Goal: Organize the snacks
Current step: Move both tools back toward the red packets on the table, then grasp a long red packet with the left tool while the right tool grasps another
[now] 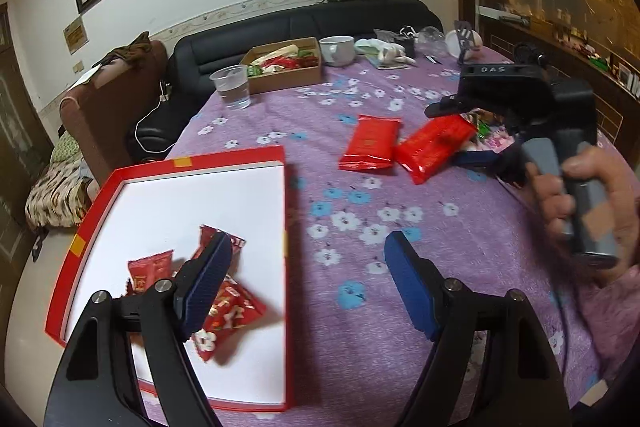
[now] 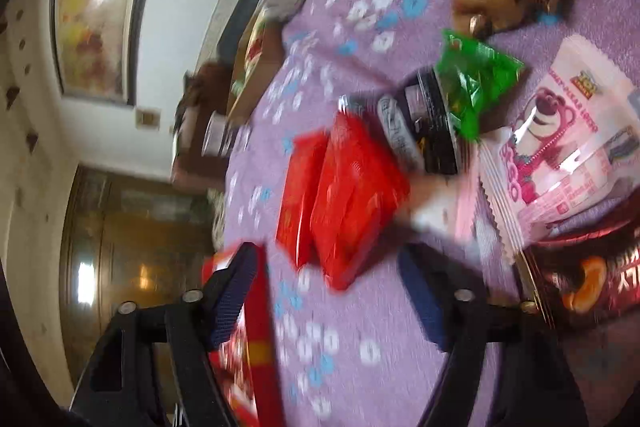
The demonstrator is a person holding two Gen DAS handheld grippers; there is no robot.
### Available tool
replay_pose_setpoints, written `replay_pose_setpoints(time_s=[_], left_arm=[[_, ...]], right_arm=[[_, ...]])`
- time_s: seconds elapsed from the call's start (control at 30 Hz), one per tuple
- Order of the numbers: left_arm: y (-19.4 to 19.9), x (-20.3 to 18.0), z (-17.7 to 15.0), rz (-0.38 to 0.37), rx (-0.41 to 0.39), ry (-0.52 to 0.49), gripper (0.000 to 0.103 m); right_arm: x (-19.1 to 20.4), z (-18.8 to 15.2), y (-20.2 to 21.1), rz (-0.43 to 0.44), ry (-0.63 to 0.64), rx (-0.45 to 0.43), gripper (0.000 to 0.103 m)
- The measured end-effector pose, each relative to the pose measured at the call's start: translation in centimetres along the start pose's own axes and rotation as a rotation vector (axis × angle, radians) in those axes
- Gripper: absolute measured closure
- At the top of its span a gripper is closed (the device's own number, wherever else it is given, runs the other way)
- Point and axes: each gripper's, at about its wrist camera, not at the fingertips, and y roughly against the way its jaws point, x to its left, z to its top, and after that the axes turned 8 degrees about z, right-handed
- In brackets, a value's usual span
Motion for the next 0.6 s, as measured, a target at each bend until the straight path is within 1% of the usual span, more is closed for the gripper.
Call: replay_pose_setpoints(time_s=[0.1, 0.13, 0.17, 0.2, 0.27, 0.3, 0.37, 0.4, 0.47, 0.53, 0.6], left_arm=[[0.1, 0.4, 0.7, 0.011, -0.015, 0.002, 0.024], [0.0, 0.4, 1.1, 0.012, -0.019, 0.003, 0.024], [-0.1, 0.4, 1.4, 0.011, -0.021, 0.005, 0.024], [-0.3, 0.4, 1.8, 0.008, -0.023, 0.005, 0.024], [-1.1, 0.0, 2.7, 0.011, -0.017, 0.003, 0.024], [-1.7, -0.3, 3.2, 0.01, -0.005, -0.002, 0.024], [-3.1, -1.2, 4.2, 0.009, 0.023, -0.009, 0.024], [-4.0, -1.8, 4.8, 0.007, 0.035, -0.019, 0.024], [-5.4, -3.1, 5.6, 0.019, 0.057, -0.046, 0.024], [-7.3, -4.9, 6.5, 0.023, 0.08, -0.09, 0.024], [-9.0, -6.3, 7.2, 0.03, 0.102, -0.126, 0.024]], right_arm=[[0.4, 0.6, -0.9, -0.006, 0.008, -0.018, 0.033], [0.3, 0.7, -1.4, 0.002, 0.017, -0.003, 0.044], [-0.2, 0.8, -1.8, 0.017, 0.006, 0.017, 0.072], [-1.4, 1.0, -2.4, 0.058, -0.039, 0.051, 0.087], [-2.7, 1.5, -2.4, 0.148, -0.104, 0.065, 0.09], [-2.9, 1.7, -2.1, 0.165, -0.106, 0.057, 0.09], [-2.8, 2.1, -1.2, 0.206, -0.095, 0.03, 0.09], [-2.7, 2.6, -0.4, 0.261, -0.1, 0.011, 0.09], [-2.5, 3.3, 1.0, 0.331, -0.095, -0.034, 0.09], [-2.4, 3.9, 2.2, 0.354, -0.082, -0.067, 0.09], [-2.8, 4.5, 3.5, 0.378, -0.094, -0.109, 0.089]])
